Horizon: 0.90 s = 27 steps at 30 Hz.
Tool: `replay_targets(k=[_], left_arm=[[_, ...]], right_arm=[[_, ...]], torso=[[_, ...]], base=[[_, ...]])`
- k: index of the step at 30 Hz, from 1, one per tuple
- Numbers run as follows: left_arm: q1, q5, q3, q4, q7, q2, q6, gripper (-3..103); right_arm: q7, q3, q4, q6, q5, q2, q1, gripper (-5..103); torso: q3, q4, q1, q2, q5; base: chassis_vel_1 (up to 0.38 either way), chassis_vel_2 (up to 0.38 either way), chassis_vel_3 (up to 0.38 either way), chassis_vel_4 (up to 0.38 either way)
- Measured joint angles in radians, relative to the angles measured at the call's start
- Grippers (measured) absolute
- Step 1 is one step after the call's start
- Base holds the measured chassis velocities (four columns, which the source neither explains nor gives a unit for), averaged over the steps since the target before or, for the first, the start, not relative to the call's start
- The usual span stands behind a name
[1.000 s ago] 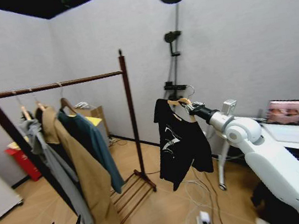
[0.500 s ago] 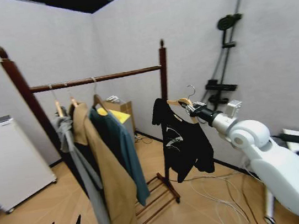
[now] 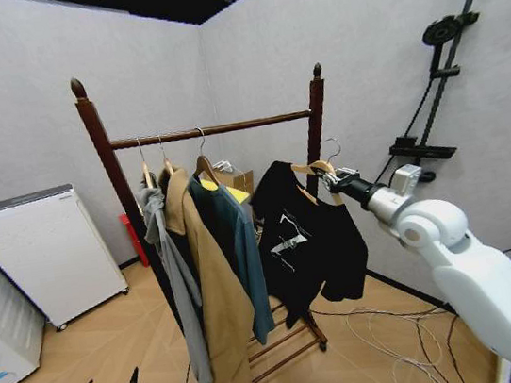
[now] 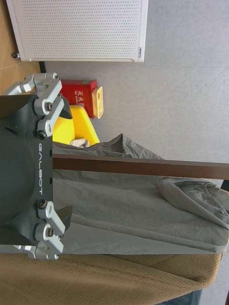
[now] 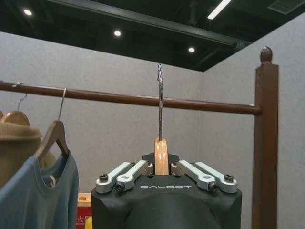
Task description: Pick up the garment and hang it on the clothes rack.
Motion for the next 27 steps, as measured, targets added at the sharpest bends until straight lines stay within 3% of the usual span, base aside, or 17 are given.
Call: replay_targets(k=[3, 7, 12, 20, 27], left_arm=[[0.000, 0.000, 0.000, 0.000, 0.000, 0.000, 0.000, 100], [0.000, 0.000, 0.000, 0.000, 0.000, 0.000, 0.000, 100], [0.000, 0.000, 0.000, 0.000, 0.000, 0.000, 0.000, 100], [0.000, 0.000, 0.000, 0.000, 0.000, 0.000, 0.000, 100], [0.000, 0.000, 0.000, 0.000, 0.000, 0.000, 0.000, 100]], right_arm=[[0.058, -0.118, -0.006, -0.027, 0.056, 0.007, 0.172, 10], [0.099, -0.196, -0.017, -0.054, 0.092, 0.021, 0.280, 10], [0.170, -0.363, -0.135, -0.156, 0.137, 0.089, 0.519, 10], [0.155, -0.572, -0.407, -0.193, 0.167, 0.181, 0.763, 10], [0.163, -0.678, -0.523, -0.217, 0.214, 0.252, 0.841, 10]], torso=[[0.000, 0.0003, 0.000, 0.000, -0.0007], [0.000, 0.0003, 0.000, 0.000, -0.0009], [0.000, 0.0004, 0.000, 0.000, -0.0007], [0.000, 0.0004, 0.000, 0.000, -0.0007], [0.000, 0.0003, 0.000, 0.000, -0.0005]], base=[[0.000, 0.000, 0.000, 0.000], [0.000, 0.000, 0.000, 0.000], [0.000, 0.000, 0.000, 0.000], [0.000, 0.000, 0.000, 0.000], [0.000, 0.000, 0.000, 0.000]])
